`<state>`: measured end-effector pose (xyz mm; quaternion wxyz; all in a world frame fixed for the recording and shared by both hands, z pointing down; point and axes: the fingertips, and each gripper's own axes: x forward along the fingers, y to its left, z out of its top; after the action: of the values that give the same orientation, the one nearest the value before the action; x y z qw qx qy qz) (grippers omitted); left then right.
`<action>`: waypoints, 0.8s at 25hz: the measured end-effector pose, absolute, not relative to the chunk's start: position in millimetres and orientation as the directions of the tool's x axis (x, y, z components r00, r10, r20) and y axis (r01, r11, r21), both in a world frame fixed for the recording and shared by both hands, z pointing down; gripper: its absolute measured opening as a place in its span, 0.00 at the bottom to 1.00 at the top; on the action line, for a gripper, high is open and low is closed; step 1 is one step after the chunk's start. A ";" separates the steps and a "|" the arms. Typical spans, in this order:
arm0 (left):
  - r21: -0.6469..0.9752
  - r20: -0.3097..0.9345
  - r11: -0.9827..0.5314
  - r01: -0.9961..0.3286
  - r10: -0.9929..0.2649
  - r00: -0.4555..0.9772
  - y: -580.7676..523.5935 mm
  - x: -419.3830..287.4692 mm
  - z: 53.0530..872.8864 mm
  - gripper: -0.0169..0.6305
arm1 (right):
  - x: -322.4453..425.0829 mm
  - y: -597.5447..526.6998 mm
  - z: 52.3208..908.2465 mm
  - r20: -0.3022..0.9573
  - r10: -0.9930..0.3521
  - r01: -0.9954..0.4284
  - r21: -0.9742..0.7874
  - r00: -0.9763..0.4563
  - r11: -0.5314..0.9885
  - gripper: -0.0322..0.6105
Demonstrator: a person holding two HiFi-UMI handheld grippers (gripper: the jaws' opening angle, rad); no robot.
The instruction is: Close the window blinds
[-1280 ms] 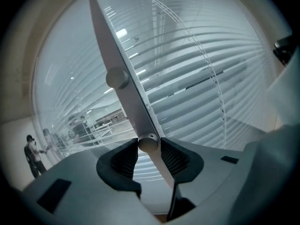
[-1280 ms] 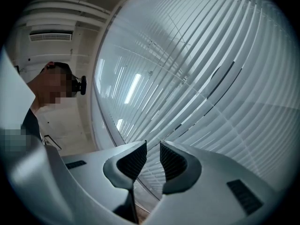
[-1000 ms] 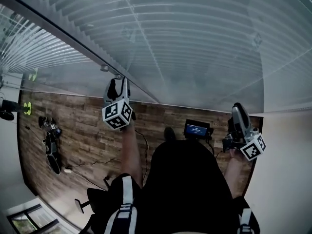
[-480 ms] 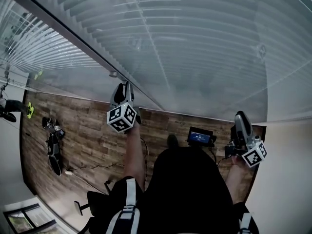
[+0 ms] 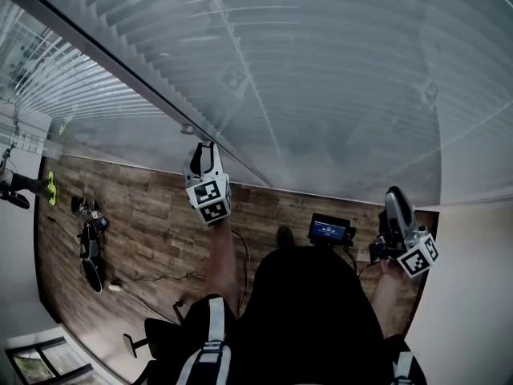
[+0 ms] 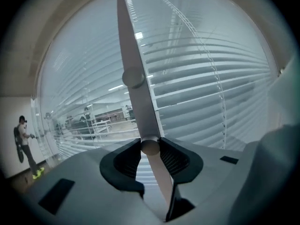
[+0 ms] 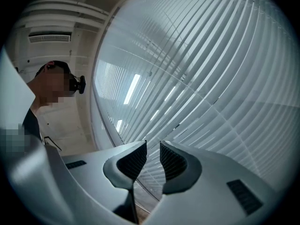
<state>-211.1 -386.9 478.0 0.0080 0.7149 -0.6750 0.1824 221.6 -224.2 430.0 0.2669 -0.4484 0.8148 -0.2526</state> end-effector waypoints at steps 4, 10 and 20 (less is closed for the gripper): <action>-0.378 0.277 -0.081 -0.922 -0.960 -0.030 -385.5 -210.1 486.2 0.24 | 222.5 -223.3 436.0 -0.207 -0.865 -0.592 -0.655 -0.458 0.470 0.16; -0.541 0.278 -0.075 -0.838 -0.956 -0.095 -386.8 -208.1 487.3 0.24 | 223.0 -224.2 436.4 -0.211 -0.863 -0.588 -0.656 -0.459 0.473 0.16; -0.723 0.282 -0.078 -0.686 -0.940 -0.191 -388.3 -207.6 495.4 0.24 | 229.1 -220.1 444.6 -0.223 -0.864 -0.582 -0.661 -0.451 0.474 0.16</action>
<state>-207.6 -388.3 495.4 -0.1589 0.6159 -0.6602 0.3995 229.1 -220.1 444.6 0.2770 -0.4450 0.8125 -0.2552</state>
